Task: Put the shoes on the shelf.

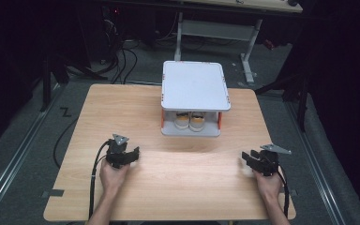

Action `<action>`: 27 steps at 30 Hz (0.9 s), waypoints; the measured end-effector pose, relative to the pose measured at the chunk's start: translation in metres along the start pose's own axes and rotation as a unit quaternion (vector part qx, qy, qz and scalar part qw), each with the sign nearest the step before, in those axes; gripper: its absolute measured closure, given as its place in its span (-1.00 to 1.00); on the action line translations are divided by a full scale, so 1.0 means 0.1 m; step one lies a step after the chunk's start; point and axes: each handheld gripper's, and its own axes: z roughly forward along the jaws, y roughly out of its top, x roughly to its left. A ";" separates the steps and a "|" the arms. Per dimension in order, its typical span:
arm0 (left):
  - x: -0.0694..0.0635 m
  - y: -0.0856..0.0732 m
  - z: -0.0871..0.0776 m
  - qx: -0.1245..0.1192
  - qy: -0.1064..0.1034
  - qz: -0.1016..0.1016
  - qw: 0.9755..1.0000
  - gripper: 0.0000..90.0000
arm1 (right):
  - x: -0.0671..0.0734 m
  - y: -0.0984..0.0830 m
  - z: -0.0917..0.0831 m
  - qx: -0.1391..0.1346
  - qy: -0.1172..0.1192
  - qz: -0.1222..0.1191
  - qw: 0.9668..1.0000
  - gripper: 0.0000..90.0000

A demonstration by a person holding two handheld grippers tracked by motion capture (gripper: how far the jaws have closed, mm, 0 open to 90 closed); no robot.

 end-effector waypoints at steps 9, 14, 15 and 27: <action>-0.01 0.00 0.02 -0.004 0.012 0.013 1.000 -0.22 | 0.00 0.00 0.05 0.007 -0.011 -0.004 1.000 0.12; -0.02 -0.01 0.02 -0.004 0.013 0.013 1.000 -0.24 | 0.00 0.01 0.06 0.012 -0.015 -0.005 1.000 0.05; -0.02 -0.01 0.02 -0.004 0.013 0.013 1.000 -0.24 | 0.01 0.01 0.06 0.014 -0.016 -0.008 1.000 0.03; -0.03 -0.01 0.02 -0.003 0.010 0.012 1.000 -0.29 | 0.11 0.01 0.09 0.023 -0.039 -0.049 0.998 -0.09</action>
